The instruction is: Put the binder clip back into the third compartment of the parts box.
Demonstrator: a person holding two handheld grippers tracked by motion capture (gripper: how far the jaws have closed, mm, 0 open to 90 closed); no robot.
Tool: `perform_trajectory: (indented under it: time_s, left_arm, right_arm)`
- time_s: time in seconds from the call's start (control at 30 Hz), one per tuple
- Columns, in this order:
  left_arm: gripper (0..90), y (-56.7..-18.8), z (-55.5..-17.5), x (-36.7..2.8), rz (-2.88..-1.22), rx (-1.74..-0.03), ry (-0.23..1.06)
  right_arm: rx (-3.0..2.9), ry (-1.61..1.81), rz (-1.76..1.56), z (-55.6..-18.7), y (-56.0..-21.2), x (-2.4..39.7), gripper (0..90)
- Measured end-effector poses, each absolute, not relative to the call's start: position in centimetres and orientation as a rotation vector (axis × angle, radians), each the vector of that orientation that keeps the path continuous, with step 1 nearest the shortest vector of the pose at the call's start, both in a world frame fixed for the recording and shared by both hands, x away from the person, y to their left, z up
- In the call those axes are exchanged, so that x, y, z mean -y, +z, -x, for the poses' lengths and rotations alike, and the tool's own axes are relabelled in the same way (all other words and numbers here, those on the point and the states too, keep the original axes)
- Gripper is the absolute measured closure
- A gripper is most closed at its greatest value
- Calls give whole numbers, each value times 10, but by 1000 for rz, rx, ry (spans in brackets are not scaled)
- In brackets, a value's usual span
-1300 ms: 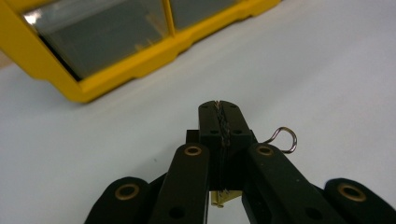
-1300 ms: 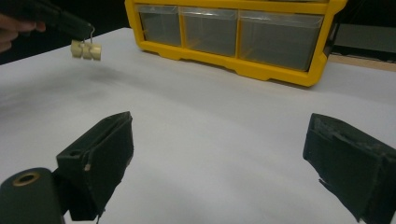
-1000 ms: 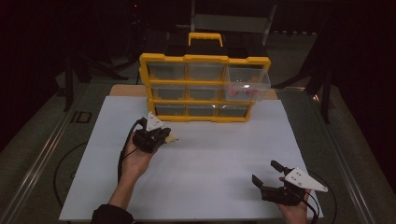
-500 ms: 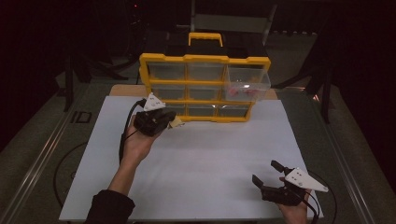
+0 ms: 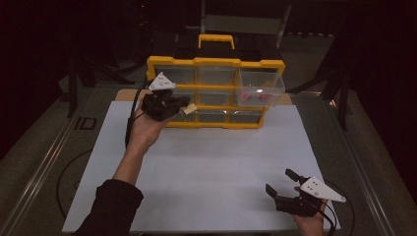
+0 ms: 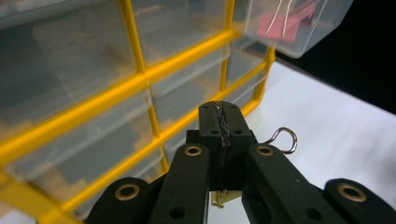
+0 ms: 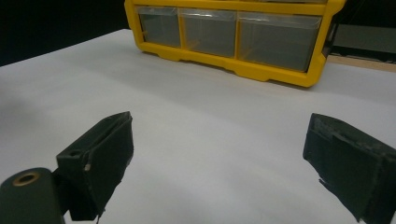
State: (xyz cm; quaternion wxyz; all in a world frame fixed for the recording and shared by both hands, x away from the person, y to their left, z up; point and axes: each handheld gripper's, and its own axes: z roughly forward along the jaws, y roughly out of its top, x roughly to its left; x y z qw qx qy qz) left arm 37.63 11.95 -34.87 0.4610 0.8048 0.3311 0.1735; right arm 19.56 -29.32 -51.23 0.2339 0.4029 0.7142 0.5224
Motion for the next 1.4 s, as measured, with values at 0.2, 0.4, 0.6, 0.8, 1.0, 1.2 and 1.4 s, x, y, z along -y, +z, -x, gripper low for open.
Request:
perform_trajectory:
  time_s: [0.2, 0.4, 0.6, 0.8, 1.0, 1.2, 1.4]
  left_arm:
    - [898, -334, -388, -116, -1977, -779, 388]
    - [898, -316, -398, -109, -1992, -745, 382]
    - [899, -303, -404, -99, -2000, -716, 381]
    - [898, -296, -408, -89, -1995, -708, 364]
    - [898, -285, -412, -76, -1994, -691, 360]
    - [898, -272, -416, -61, -1980, -676, 350]
    - [898, -262, -421, -41, -1991, -647, 345]
  right_arm:
    - [-1959, 1435, -1108, -196, -512, 294, 83]
    - [-1959, 1435, -1103, -196, -512, 294, 83]
    - [-1957, 1437, -1109, -196, -512, 294, 83]
    - [-1960, 1438, -1105, -197, -513, 293, 83]
    - [-1960, 1442, -1110, -197, -512, 294, 83]
    - [-1958, 1442, -1108, -196, -512, 294, 83]
    - [-1954, 1452, -1109, -196, -512, 294, 83]
